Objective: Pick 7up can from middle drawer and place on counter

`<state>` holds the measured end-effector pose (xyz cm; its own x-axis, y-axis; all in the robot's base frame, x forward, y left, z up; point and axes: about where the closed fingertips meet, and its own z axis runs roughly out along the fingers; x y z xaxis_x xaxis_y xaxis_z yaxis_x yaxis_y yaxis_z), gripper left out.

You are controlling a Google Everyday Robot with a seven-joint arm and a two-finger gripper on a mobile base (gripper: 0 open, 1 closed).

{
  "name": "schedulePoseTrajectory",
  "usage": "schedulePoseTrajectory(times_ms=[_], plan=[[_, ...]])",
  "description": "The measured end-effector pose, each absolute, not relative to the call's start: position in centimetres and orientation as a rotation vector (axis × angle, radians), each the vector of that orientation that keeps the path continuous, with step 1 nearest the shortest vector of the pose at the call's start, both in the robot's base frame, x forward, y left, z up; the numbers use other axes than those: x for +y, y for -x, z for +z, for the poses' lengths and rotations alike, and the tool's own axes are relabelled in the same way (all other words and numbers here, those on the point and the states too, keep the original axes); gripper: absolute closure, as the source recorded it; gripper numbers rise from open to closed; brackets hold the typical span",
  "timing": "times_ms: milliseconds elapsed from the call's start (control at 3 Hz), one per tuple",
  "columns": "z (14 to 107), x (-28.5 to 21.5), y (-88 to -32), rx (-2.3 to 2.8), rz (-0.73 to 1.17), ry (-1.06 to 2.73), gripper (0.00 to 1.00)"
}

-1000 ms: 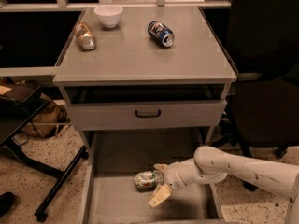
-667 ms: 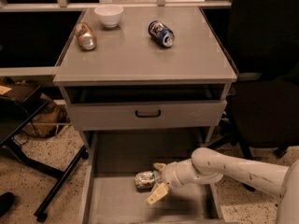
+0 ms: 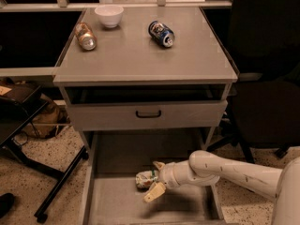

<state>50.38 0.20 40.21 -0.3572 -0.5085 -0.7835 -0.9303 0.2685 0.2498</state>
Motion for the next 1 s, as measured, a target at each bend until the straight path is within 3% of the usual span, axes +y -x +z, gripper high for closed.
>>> schedulePoseTrajectory(times_ms=[1000], plan=[[38.7,3.0,-52.6,1.957,0.915,1.281,0.00]])
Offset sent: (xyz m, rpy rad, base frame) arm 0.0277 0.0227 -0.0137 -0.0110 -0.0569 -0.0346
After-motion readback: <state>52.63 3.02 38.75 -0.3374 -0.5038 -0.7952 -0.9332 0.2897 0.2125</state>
